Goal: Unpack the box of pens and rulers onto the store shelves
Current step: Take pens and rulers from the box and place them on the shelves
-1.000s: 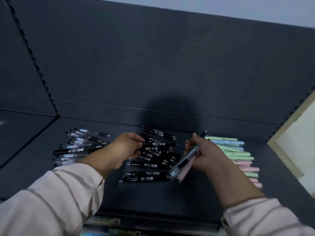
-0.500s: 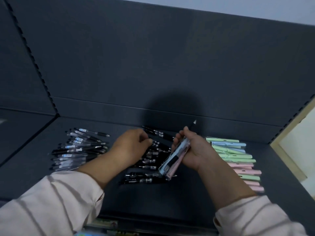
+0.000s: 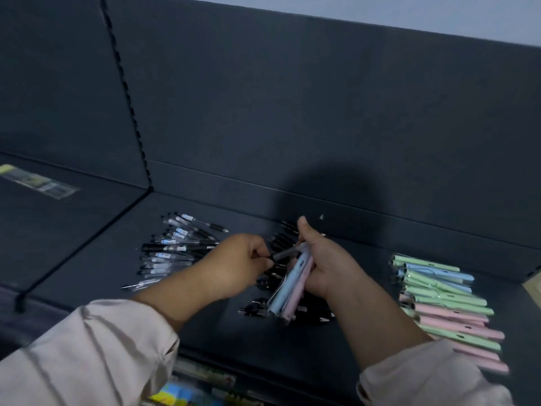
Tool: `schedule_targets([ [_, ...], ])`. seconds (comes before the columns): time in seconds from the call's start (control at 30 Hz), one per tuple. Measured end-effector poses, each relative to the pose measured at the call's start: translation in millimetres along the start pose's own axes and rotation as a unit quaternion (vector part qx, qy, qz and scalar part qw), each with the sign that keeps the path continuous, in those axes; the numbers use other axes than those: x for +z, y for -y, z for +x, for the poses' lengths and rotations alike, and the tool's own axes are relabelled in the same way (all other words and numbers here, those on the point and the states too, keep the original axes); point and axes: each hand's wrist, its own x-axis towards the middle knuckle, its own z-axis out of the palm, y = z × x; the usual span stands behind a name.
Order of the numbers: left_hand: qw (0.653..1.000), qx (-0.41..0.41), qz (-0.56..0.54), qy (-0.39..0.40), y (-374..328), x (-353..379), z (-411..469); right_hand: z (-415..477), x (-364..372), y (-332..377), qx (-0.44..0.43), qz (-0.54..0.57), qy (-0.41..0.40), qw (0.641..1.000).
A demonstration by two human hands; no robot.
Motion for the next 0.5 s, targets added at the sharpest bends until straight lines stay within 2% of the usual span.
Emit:
schedule_targets([
  [0.17,0.994,-0.030,0.076,-0.070,33.1,-29.4,-6.5,9.1,28.0,-15.2,0.020,-0.019,-0.005,1.000],
  [0.3,0.969,-0.062,0.198,-0.130,67.4,-62.8,-17.9,23.6,39.9,-24.7,0.033,-0.017,-0.003,0.999],
  [0.5,0.931,-0.090,0.330,-0.130,106.5,-81.9,-25.5,30.1,54.3,-40.1,0.066,0.018,-0.003,0.998],
])
